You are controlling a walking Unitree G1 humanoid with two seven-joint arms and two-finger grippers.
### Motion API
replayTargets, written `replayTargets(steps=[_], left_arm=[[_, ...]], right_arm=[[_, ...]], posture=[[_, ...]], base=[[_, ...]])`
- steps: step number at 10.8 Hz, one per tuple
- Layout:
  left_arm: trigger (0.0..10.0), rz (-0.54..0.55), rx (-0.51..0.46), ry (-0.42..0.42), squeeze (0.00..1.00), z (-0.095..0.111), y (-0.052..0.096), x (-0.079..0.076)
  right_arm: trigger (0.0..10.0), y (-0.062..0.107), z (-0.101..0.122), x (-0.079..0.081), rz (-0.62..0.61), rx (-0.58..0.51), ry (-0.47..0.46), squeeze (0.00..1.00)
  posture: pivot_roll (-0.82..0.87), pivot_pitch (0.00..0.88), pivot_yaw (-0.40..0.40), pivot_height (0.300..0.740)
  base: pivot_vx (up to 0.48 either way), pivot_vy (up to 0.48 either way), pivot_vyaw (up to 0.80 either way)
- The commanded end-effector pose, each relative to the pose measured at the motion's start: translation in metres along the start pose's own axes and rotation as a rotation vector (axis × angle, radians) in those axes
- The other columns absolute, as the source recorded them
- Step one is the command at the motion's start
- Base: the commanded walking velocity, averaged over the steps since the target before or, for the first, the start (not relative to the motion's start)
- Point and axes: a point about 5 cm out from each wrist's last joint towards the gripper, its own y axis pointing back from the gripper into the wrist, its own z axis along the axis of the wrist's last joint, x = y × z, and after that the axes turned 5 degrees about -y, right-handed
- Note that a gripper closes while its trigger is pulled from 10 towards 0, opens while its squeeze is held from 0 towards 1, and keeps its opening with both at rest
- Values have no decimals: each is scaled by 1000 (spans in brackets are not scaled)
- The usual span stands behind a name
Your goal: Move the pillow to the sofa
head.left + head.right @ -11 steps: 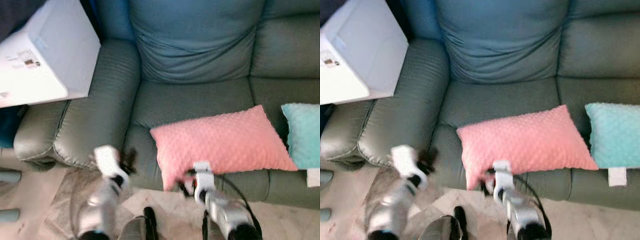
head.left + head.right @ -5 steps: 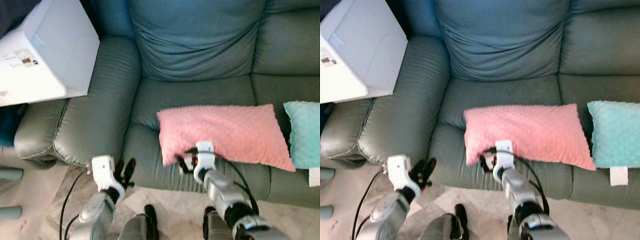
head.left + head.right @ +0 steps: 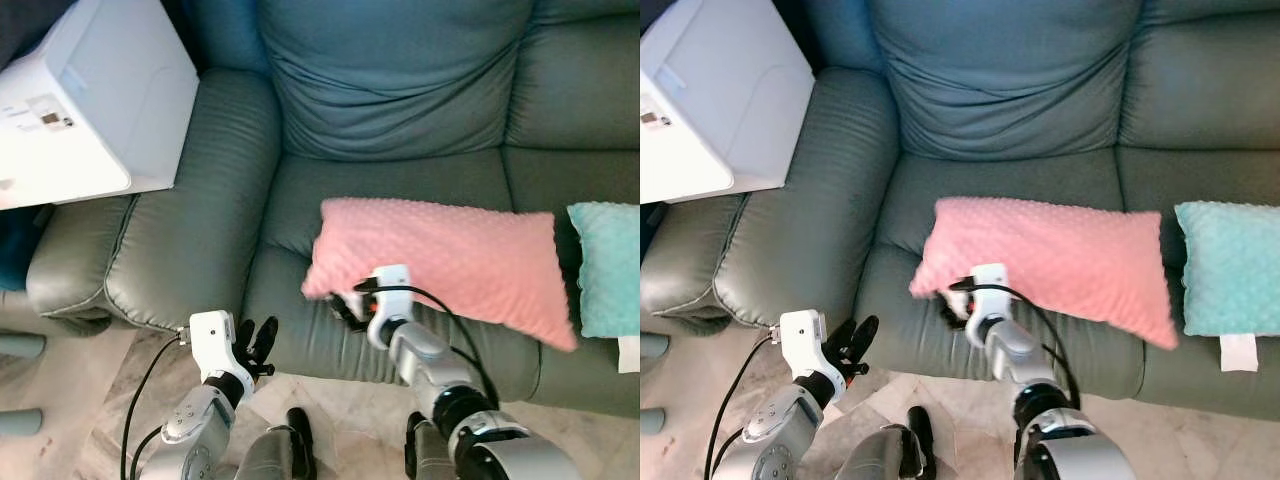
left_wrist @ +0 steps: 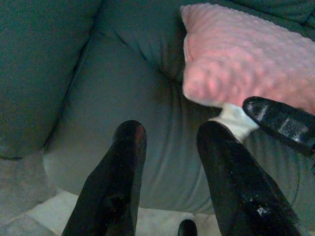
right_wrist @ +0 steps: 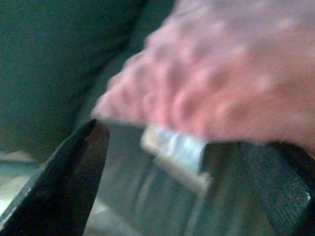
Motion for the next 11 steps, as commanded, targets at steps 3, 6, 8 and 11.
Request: replayTargets(steps=[3, 6, 8, 11], left_arm=[[10000, 40, 27, 14, 0, -7, 1, 6], [10000, 20, 22, 23, 0, -7, -8, 0], [10000, 6, 25, 26, 0, -9, -12, -6], [10000, 7, 28, 31, 0, -10, -6, -7]], right_arm=[[10000, 3, -13, 12, 107, 52, -63, 0], [10000, 18, 15, 4, 41, -87, 119, 0], [10000, 20, 26, -30, -145, -44, 193, 0], [10000, 24, 31, -68, -373, 91, 269, 0]], posture=[[-120, 332, 190, 740], [-160, 306, 178, 740], [-158, 300, 175, 740], [-115, 319, 169, 740]], base=[[0, 0, 0], [0, 0, 0], [0, 0, 0], [0, 0, 0]])
